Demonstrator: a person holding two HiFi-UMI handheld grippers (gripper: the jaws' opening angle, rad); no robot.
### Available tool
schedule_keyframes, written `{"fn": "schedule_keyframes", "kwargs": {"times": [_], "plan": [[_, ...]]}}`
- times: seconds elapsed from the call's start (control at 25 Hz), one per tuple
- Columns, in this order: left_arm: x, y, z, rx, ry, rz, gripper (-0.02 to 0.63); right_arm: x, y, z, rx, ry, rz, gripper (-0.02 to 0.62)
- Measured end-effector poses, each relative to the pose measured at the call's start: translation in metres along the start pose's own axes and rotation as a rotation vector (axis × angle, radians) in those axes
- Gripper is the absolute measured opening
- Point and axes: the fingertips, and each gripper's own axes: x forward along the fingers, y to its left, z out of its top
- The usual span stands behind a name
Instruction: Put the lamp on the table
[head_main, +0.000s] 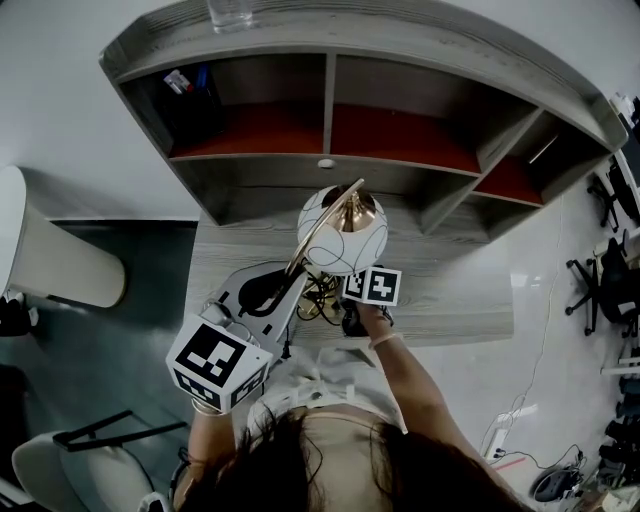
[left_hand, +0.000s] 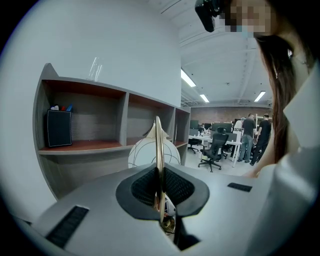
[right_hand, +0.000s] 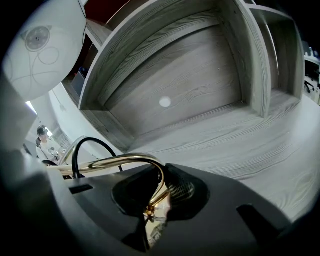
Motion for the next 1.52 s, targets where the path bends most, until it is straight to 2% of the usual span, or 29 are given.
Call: {"fn": "schedule_keyframes", "kwargs": {"times": [0.64,1.52], "plan": [[0.038,0.018,0.001,-0.027,0.025,0.055,0.021,0.027,-0.021,0.033,-0.022,0.031,0.021,0.052],[0.061,0.028,-0.012,-0.043,0.073,0.072,0.021,0.054,-0.033,0.037,-0.044,0.061,0.033,0.052]]}}
